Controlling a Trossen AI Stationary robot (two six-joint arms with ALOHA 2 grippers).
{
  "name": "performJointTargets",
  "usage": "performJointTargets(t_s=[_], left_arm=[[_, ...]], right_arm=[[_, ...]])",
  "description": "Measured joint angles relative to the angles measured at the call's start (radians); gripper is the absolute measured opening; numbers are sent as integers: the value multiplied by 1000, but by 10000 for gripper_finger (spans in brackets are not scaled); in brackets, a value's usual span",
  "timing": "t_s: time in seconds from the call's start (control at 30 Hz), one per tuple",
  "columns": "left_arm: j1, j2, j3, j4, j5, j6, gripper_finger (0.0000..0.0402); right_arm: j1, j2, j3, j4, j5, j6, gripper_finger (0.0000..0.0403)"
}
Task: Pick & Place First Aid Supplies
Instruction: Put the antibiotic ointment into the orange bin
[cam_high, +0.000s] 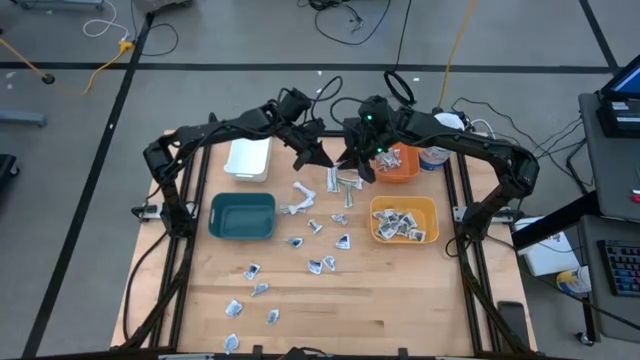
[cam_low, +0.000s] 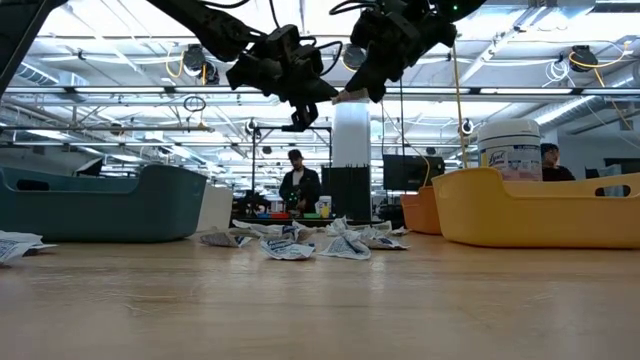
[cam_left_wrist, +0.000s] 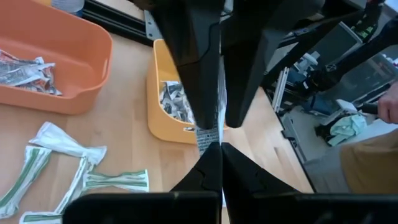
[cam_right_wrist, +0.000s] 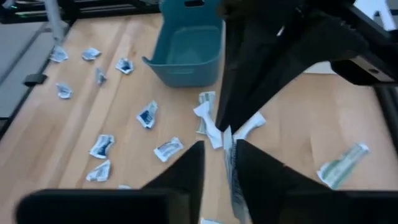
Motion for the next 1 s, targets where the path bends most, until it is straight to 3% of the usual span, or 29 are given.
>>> performJointTargets(t_s=[0.13,0.37,0.5,0.67,0.83,1.0], left_arm=[[0,0,0,1,-1,-6,0],[0,0,0,2,-8,-66,9],[6,0,0,2,-43,-141,44],[28,0,0,2,-34,-176,124],[35,0,0,2,-33,-192,196],[27,0,0,2,-32,-215,237]], right_arm=[[-1,0,0,-2,23,4,12],[-2,0,0,-12,21,5,2],[-3,0,-1,-22,25,6,1],[-37,0,-1,-107,28,3,1],[-79,0,-1,-234,184,-76,0],[-132,0,-1,-328,364,-204,0]])
